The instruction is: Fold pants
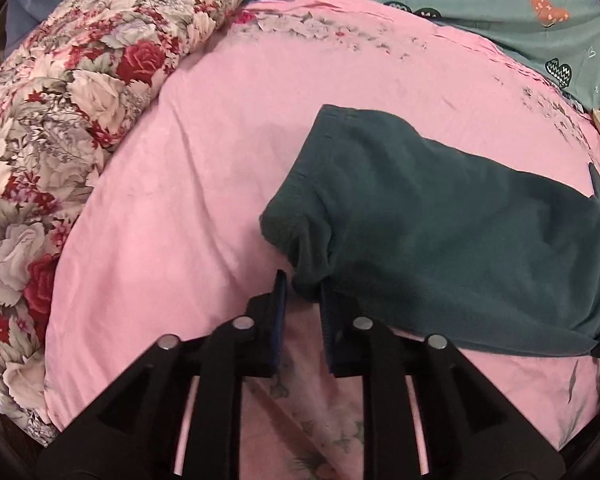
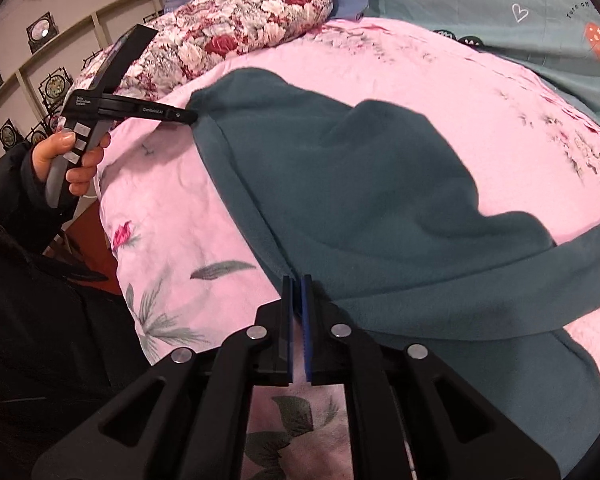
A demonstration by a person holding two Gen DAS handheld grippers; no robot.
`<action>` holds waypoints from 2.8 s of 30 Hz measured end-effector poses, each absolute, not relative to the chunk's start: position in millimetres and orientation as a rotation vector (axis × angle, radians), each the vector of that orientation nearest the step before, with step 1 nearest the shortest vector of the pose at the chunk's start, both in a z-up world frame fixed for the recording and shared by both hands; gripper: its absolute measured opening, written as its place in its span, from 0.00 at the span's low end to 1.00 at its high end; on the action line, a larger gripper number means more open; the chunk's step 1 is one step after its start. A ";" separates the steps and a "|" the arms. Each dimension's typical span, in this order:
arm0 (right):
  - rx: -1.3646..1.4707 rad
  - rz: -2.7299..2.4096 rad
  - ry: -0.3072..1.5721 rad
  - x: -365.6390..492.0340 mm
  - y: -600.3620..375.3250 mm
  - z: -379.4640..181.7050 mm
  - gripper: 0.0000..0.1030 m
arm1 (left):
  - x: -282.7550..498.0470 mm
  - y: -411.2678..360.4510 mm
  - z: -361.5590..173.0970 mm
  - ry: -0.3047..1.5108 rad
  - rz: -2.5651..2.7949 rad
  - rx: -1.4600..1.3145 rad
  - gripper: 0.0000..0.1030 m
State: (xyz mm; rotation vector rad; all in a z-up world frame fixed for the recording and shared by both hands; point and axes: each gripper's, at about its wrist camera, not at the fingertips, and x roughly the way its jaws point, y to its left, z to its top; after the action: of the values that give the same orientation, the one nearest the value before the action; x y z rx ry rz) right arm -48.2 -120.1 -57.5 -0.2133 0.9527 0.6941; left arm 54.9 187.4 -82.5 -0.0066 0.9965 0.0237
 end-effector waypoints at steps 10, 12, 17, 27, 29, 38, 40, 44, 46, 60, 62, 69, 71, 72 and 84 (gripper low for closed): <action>-0.134 0.697 0.842 -53.1 -141.9 -14.2 0.34 | 10.5 124.3 -6.0 0.755 -0.069 0.145 0.60; -0.117 0.665 0.842 -43.0 -143.7 -11.1 0.34 | 14.7 96.9 -11.8 0.754 -0.107 0.206 0.62; -0.223 0.581 1.055 -21.3 -128.5 -56.5 0.31 | 33.5 69.0 -75.7 0.962 -0.130 0.267 0.44; -0.086 0.321 0.941 21.9 -221.9 9.2 0.31 | 4.5 24.8 -26.5 0.813 -0.285 0.287 0.56; -0.010 0.174 0.979 56.6 -267.1 18.4 0.35 | 0.6 -3.1 -19.5 0.804 -0.379 0.288 0.57; 0.162 -0.119 1.126 165.0 -359.0 -19.1 0.36 | 5.8 -91.5 -48.5 0.883 -0.553 0.342 0.57; 0.146 -0.168 1.140 182.2 -354.9 -27.6 0.36 | 6.7 -95.8 -53.3 0.895 -0.553 0.348 0.57; 0.150 -0.235 1.179 206.0 -359.5 -46.1 0.36 | 10.0 -100.8 -59.7 0.915 -0.567 0.358 0.56; 0.127 -0.261 1.199 221.3 -360.4 -54.4 0.36 | 9.7 -102.4 -64.1 0.929 -0.580 0.360 0.54; 0.294 -0.155 0.994 145.6 -410.0 6.4 0.02 | 5.2 -105.7 -69.0 0.949 -0.636 0.350 0.35; 0.316 -0.145 0.944 120.1 -418.2 27.3 0.02 | 3.1 -107.2 -68.5 0.942 -0.642 0.357 0.35; 0.445 -0.157 0.785 14.3 -469.7 76.6 0.02 | -9.4 -113.3 -63.6 0.911 -0.670 0.392 0.41; 0.465 -0.166 0.767 -10.6 -477.0 78.6 0.02 | -13.2 -116.8 -62.9 0.904 -0.681 0.412 0.41; 0.472 -0.172 0.761 -23.1 -481.1 78.9 0.02 | -15.1 -119.2 -63.1 0.903 -0.687 0.422 0.41; 0.477 -0.143 0.691 -66.0 -481.6 100.9 0.02 | -36.0 -146.9 -54.1 0.875 -0.694 0.498 0.23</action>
State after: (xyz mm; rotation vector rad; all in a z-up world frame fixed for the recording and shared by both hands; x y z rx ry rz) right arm -66.0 -481.6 101.0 0.4773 0.6914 -0.1434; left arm -36.0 -146.9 -54.1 0.4982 0.8745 -0.6937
